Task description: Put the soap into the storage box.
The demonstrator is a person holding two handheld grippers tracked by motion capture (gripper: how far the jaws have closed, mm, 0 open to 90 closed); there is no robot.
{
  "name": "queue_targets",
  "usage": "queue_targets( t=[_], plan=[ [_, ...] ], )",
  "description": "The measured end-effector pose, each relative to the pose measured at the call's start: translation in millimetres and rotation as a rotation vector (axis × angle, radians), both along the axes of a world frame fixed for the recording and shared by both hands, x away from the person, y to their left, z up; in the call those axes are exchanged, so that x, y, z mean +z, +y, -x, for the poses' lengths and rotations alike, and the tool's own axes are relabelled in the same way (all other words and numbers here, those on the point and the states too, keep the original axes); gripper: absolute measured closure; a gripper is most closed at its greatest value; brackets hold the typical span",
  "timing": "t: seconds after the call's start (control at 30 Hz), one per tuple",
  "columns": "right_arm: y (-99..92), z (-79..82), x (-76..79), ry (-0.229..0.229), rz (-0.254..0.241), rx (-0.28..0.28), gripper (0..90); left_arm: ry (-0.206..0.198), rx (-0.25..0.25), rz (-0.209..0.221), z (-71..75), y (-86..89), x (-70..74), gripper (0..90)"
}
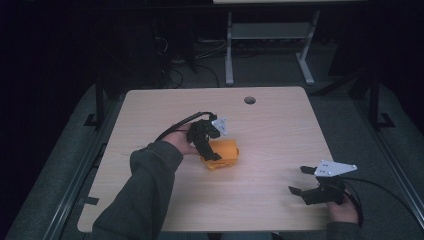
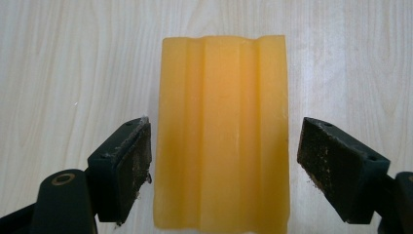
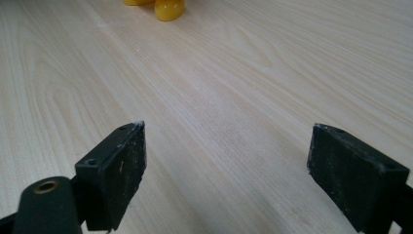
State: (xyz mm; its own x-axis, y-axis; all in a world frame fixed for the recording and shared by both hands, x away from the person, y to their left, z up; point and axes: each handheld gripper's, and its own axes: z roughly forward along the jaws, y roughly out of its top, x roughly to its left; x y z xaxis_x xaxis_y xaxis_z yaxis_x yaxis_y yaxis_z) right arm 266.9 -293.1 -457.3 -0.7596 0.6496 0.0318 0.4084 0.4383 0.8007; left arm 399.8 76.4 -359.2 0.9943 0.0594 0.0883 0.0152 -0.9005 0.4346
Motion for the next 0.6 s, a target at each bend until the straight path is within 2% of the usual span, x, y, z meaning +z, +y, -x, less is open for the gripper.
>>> queue_targets(
  t=[0.27, 0.33, 0.6],
  plan=[
    [0.7, -0.2, -0.2, -0.006, 0.004, 0.003, 13.7, -0.021, 0.016, 0.016, 7.8, 11.3, 6.4, 19.6],
    [1.1, -0.1, -0.2, -0.001, 0.005, 0.002, 13.7, -0.017, 0.021, 0.031, 9.2, 15.1, 7.3, 19.7],
    [0.8, -0.1, -0.7, 0.004, 0.008, 0.000, 13.7, -0.018, 0.037, 0.035, 13.7, 28.9, 9.0, 19.9]
  ],
)
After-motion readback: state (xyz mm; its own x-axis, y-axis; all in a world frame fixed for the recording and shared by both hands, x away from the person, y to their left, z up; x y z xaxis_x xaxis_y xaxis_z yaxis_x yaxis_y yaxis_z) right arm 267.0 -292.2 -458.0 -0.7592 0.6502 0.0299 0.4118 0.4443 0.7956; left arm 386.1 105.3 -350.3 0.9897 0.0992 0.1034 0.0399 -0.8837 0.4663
